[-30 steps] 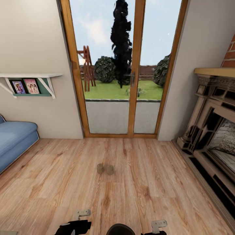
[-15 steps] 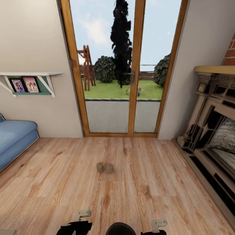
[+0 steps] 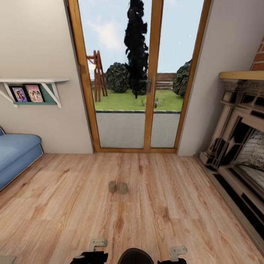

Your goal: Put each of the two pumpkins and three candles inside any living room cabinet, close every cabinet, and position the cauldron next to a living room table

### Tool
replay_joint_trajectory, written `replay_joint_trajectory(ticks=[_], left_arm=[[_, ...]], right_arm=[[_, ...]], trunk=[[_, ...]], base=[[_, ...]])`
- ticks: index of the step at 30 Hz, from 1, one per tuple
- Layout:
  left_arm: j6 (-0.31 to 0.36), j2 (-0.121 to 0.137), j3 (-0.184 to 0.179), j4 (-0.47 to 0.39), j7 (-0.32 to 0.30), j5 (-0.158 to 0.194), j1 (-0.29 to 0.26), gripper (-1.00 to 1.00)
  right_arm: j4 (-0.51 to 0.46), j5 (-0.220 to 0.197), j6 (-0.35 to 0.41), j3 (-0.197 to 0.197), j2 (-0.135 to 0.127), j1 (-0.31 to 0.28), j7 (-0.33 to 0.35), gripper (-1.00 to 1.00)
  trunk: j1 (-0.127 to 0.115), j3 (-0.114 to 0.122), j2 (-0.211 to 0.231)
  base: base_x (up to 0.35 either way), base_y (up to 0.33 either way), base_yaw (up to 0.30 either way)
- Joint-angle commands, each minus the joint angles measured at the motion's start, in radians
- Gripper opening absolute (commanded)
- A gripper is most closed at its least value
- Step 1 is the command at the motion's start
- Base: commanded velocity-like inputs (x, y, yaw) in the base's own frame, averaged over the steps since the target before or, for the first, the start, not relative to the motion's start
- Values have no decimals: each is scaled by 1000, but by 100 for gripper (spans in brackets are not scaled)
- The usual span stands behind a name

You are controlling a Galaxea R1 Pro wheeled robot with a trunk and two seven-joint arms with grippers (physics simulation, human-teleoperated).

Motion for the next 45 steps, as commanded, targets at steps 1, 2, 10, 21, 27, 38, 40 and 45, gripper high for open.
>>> replay_joint_trajectory(ticks=[1, 2, 10, 21, 27, 38, 40, 45], left_arm=[[-3, 0, -6, 1, 1, 6, 0, 100], [-9, 0, -7, 2, 1, 6, 0, 100], [-20, -1, -10, 5, 1, 6, 0, 100], [-20, -8, -10, 6, 1, 6, 0, 100], [-20, -9, -14, 6, 1, 6, 0, 100], [-20, -23, -17, 6, 2, 5, 0, 100], [-20, -24, -17, 6, 2, 5, 0, 100], [-20, -30, -39, 6, 3, 6, 0, 100]], right_arm=[[-1, 1, 6, 1, 0, 0, -1, 100], [0, 1, 6, 1, 1, 0, -1, 100], [17, 2, 4, 1, 2, 0, -1, 100], [21, 2, -65, 9, 3, 0, 0, 100], [21, 0, -52, 51, 36, -1, -3, 100], [58, -6, 13, 55, 119, -70, -13, 100], [62, -7, 9, 55, 119, -72, -14, 100], [79, -10, -3, 55, 119, -72, -15, 100]], trunk=[[4, -4, -8], [8, -7, -15], [38, -32, -71], [81, -67, -148], [104, -86, -190], [146, -120, -267], [153, -126, -281], [173, -142, -316]], base=[[0, 0, 0], [0, 0, 0], [0, 0, 0], [0, 0, 0], [0, 0, 0], [0, 0, 0], [0, 0, 0], [0, 0, 0]])
